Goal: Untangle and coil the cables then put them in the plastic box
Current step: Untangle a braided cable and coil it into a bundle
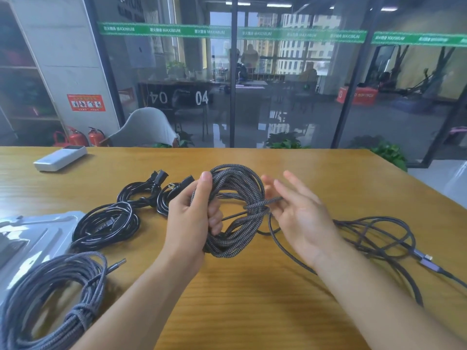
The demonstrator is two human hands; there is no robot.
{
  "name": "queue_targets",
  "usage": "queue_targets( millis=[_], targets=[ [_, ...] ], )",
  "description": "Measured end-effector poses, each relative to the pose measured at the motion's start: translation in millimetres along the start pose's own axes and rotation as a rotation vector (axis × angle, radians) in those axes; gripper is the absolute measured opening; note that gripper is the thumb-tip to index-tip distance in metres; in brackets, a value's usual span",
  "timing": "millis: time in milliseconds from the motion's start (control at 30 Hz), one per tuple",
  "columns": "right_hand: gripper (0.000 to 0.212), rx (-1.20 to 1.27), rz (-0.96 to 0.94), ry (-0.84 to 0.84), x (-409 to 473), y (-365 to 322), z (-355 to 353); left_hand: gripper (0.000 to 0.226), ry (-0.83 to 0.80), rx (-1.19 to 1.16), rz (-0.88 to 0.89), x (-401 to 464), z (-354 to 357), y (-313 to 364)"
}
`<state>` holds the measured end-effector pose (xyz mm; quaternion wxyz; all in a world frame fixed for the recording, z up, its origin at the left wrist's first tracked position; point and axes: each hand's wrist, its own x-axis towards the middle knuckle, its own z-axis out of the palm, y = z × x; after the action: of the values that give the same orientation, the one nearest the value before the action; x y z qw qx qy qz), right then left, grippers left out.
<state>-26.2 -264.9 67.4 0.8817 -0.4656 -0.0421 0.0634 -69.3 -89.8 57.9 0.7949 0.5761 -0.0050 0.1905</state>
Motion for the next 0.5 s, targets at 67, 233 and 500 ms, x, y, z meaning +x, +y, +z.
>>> queue_targets(
  millis=[67, 233, 500],
  targets=[
    [0.072, -0.142, 0.069, 0.066, 1.2, 7.5, -1.0, 0.048, 0.003, -0.007, 0.007, 0.2, 0.8, 0.4],
    [0.063, -0.463, 0.182, 0.156, 0.9, 9.0, -5.6, 0.049, 0.045, -0.003, 0.057, 2.7, -2.8, 2.7],
    [0.021, -0.319, -0.020, 0.180, 1.9, 4.0, -7.5, 0.046, 0.002, 0.134, 0.156, -2.5, 3.4, 4.8]
  ],
)
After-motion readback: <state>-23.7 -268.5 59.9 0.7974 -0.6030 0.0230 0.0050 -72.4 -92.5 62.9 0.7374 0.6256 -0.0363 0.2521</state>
